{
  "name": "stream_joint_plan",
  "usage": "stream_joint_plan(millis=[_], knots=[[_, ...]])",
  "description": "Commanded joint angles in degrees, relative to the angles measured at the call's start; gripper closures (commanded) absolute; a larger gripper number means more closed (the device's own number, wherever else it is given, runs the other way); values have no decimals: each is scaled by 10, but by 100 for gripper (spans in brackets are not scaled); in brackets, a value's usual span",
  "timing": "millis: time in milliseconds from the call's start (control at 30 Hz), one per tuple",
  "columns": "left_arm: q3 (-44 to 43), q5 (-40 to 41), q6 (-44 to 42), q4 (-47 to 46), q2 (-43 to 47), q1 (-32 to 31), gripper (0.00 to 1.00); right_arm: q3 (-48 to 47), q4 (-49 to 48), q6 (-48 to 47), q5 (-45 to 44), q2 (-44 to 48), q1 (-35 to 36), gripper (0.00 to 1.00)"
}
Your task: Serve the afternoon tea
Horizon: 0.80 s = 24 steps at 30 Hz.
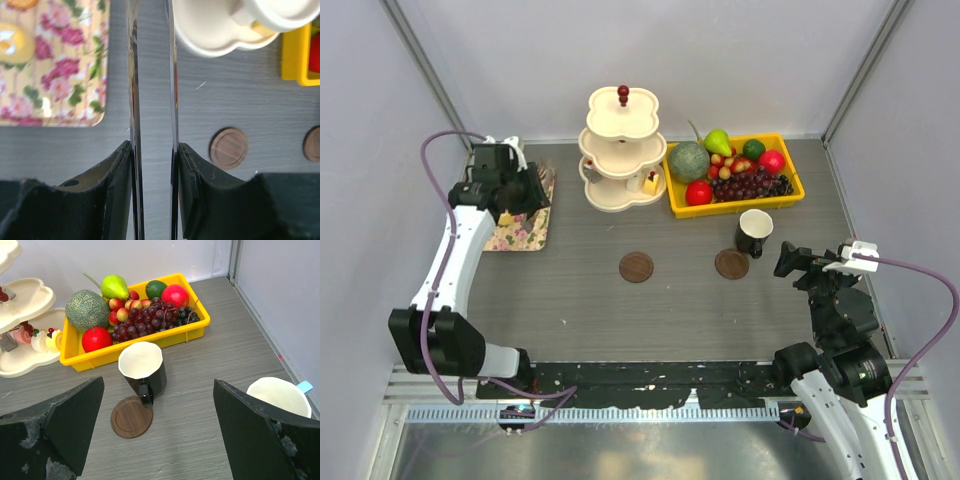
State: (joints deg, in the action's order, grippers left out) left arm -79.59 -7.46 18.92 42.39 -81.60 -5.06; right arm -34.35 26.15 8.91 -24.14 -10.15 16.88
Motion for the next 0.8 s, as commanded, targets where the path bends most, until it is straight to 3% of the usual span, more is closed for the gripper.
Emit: stream_joint_plan(millis=[0, 200, 467, 767], knots=[[43, 25, -22, 30, 58, 38, 57, -5, -23, -5, 8, 1, 3, 3], [85, 69, -35, 61, 82, 84, 57, -5, -23, -2, 19, 1, 3, 3], [88, 131, -49, 78, 66, 99, 54, -5, -26, -1, 23, 2, 3, 3], [87, 122, -41, 70, 28, 114, 49, -5, -25, -3, 21, 2, 3, 3]])
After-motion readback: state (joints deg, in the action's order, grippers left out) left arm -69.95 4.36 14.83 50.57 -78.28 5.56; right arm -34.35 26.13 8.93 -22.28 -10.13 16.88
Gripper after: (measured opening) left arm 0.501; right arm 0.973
